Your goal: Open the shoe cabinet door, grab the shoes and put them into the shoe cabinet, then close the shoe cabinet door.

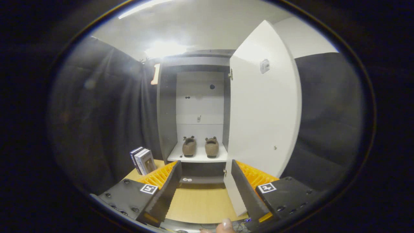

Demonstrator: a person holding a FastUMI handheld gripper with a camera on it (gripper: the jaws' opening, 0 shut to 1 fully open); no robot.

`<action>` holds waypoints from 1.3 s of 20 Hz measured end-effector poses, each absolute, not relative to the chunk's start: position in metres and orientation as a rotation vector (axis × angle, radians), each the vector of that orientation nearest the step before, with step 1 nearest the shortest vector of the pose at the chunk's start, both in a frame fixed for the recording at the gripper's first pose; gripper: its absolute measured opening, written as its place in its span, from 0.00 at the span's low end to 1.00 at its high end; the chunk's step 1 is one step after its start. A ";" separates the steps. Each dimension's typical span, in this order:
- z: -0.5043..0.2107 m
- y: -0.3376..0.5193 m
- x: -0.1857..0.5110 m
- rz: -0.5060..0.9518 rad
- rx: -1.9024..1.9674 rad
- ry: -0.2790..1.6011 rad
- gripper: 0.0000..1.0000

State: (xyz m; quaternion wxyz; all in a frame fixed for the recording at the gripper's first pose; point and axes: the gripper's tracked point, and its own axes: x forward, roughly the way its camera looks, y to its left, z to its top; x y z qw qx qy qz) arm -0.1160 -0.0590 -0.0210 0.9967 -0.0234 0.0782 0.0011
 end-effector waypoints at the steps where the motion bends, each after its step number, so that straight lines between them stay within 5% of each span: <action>1: -0.015 -0.066 -0.119 -0.016 -0.048 0.152 0.96; 12: 0.020 -0.204 -0.149 -0.252 -0.010 0.082 0.96; 26: -0.010 -0.240 -0.052 0.145 0.026 0.153 0.95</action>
